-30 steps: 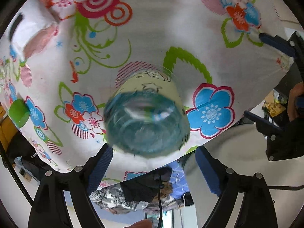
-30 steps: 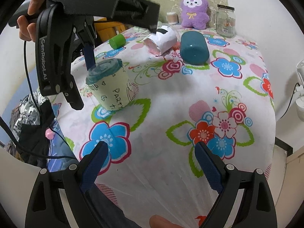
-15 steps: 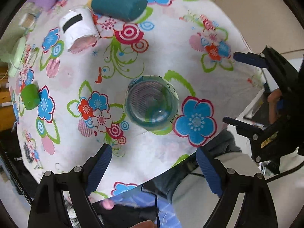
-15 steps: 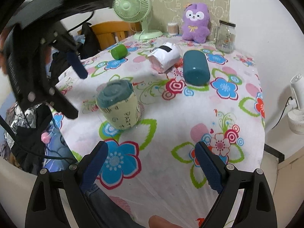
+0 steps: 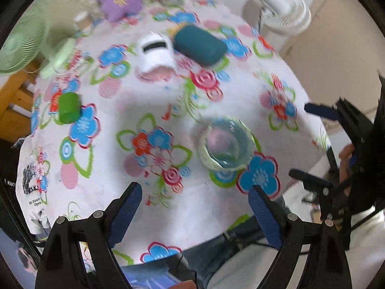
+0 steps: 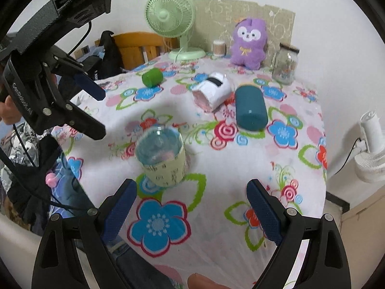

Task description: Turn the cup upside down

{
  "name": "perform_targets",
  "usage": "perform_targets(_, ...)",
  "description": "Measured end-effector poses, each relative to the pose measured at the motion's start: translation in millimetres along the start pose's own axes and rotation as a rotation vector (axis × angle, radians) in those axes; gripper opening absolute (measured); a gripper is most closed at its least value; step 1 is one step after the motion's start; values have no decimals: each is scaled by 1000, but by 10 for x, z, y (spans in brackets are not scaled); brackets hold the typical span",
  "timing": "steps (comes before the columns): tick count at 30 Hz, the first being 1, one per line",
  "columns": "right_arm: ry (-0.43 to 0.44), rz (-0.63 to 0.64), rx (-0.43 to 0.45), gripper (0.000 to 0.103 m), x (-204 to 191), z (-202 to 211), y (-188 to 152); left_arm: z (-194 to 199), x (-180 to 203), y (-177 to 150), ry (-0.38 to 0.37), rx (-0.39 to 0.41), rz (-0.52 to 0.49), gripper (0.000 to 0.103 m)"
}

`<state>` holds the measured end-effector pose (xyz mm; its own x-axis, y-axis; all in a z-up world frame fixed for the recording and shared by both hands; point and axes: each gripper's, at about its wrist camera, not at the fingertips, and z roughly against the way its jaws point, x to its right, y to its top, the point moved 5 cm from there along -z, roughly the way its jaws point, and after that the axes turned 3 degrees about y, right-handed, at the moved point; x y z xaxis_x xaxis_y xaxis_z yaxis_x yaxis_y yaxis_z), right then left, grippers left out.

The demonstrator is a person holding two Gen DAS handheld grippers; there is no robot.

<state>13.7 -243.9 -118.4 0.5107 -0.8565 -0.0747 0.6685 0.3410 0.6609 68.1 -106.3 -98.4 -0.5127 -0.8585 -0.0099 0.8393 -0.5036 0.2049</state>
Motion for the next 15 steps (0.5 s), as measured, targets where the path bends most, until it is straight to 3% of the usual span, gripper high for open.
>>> perform_targets(6, -24, 35, 29, 94, -146, 46, 131, 250, -76, -6, 35, 182, 22, 91)
perform_targets(15, -55, 20, 126, 94, -305, 213, 349, 458, -204, -114, 95, 394, 108, 91)
